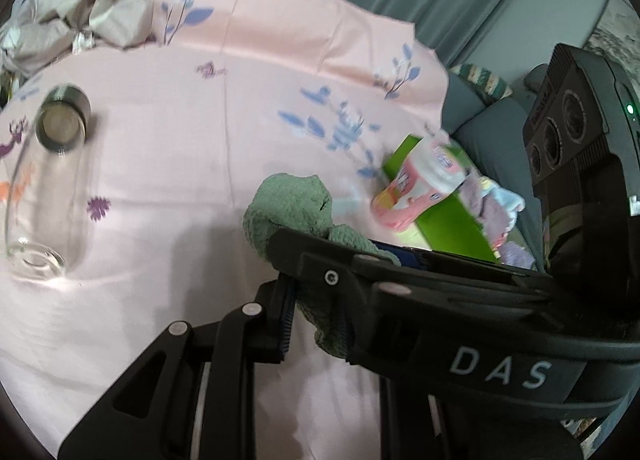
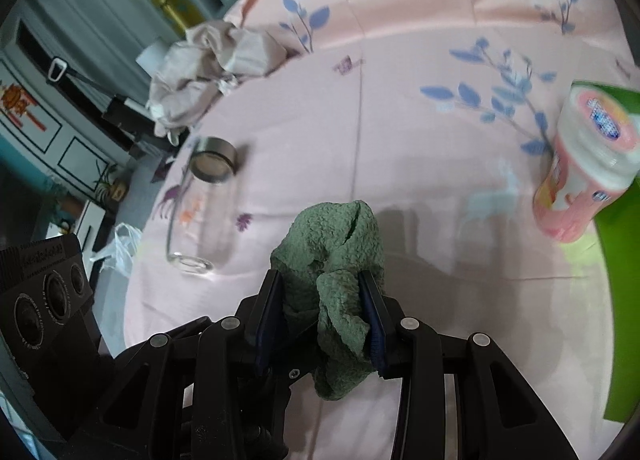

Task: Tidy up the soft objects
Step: 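Carry the green cloth with the right tool into the green box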

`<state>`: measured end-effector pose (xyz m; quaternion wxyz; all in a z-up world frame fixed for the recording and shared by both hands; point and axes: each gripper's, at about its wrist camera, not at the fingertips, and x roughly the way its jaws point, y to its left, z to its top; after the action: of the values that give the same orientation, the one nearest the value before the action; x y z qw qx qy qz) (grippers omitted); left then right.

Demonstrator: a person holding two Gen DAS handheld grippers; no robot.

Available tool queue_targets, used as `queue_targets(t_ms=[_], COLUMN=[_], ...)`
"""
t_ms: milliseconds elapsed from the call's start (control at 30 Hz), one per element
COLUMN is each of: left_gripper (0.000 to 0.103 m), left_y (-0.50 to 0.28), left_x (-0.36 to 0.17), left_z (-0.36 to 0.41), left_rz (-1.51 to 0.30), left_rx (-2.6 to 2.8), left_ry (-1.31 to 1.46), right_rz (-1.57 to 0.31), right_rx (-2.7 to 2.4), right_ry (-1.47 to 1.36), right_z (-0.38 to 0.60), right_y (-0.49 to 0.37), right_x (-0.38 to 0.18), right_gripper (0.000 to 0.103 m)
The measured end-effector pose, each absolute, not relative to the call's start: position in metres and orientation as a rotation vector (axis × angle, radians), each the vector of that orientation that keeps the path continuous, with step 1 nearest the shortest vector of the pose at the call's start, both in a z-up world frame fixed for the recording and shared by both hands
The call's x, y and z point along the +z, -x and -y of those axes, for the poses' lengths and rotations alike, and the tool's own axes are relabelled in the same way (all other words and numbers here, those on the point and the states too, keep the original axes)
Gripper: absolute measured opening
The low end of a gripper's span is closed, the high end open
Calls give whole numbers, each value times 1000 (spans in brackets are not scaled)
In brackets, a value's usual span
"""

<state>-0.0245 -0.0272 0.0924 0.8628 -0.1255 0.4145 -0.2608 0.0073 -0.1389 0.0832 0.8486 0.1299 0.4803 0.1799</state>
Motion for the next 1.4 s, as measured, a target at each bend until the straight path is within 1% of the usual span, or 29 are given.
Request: queue_targets(t_ms=[233, 467, 600, 833, 1000, 1400], left_gripper=[15, 15, 15, 16, 16, 16], left_y=[44, 48, 52, 56, 52, 37], left_x=[129, 166, 180, 188, 178, 130], left_z=[34, 92, 130, 205, 250, 305], left_rz=[-717, -630, -607, -633, -689, -898], left_rx=[-633, -753, -821, -946, -999, -966], left_ry=[265, 174, 111, -9, -47, -106], right_rz=[-886, -747, -678, -610, -595, -742], right_rx=[371, 279, 214, 56, -22, -124], right_ry=[-252, -267, -325, -435, -546, -704], right_z=[148, 194, 235, 307, 353, 409], right_y=[20, 43, 56, 80, 91, 76], right_x=[126, 162, 176, 181, 171, 120], right_gripper=[41, 41, 41, 41, 41, 41])
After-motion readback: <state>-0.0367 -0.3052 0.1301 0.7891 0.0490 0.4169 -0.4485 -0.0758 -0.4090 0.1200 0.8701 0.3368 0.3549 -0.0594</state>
